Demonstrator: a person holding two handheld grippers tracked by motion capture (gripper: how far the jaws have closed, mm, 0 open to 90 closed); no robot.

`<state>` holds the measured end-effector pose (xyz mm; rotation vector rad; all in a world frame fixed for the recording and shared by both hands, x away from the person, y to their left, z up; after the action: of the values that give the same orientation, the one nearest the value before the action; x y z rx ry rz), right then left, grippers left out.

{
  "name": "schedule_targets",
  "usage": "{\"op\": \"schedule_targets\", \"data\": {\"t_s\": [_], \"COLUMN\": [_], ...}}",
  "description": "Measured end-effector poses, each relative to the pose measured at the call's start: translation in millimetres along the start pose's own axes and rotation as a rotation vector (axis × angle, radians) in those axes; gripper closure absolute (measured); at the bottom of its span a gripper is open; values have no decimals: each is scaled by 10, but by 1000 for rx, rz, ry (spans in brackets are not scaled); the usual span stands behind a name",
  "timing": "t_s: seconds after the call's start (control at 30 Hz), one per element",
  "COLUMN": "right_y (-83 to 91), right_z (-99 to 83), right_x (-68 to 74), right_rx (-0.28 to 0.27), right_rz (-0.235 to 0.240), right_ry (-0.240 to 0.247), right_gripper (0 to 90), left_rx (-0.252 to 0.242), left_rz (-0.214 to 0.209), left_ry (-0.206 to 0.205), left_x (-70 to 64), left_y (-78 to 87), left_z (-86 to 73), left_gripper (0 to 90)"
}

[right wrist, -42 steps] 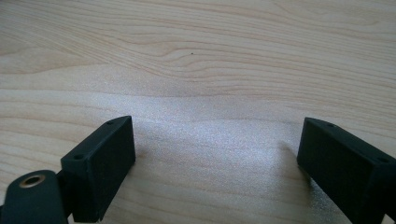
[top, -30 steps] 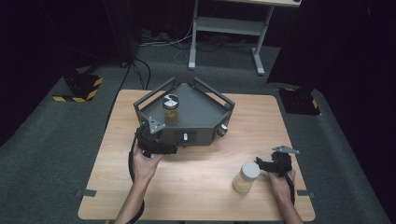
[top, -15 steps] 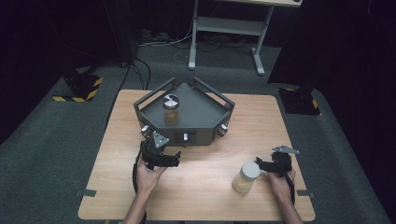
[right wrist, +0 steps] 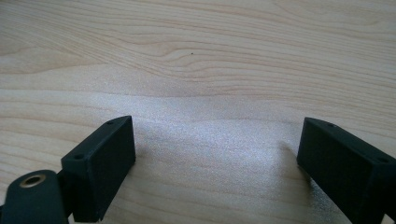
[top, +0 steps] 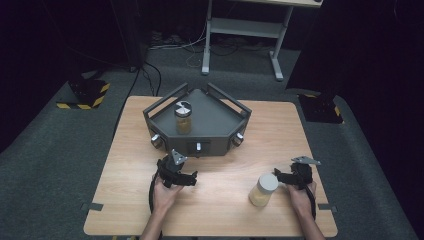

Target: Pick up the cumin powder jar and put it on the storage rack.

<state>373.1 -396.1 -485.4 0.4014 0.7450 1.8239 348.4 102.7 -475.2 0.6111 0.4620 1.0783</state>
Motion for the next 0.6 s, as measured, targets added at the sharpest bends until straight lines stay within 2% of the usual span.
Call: {"op": "schedule_targets", "data": {"t_s": [0.17, 0.3, 0.47, 0.6], "right_y": [0, 0, 0, 0], "right_z": [0, 0, 0, 0], "right_x": [0, 0, -1, 0], "right_rx": [0, 0, 0, 0], "right_rz": [0, 0, 0, 0], "right_ry": [0, 1, 2, 1], "right_gripper": [108, 108, 108, 108], "left_rx": [10, 23, 30, 30], "left_rz": [-1, 2, 4, 28], "left_ry": [11, 0, 6, 13], "left_x": [9, -14, -14, -13], "left_y": [-71, -121, -161, -189], "left_z": [-23, -27, -46, -56], "left_gripper": [6, 6, 6, 4]}}
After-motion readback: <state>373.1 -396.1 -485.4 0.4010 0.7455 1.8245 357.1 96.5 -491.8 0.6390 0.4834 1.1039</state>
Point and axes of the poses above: each handheld gripper's, and its own axes: y roughly backward along the jaws, z roughly out of its top, x roughly to its left, the point moved 5 cm from there along -y, roughly forward along the jaws, and after that the axes turned 4 degrees about y, right-handed, at the moved point
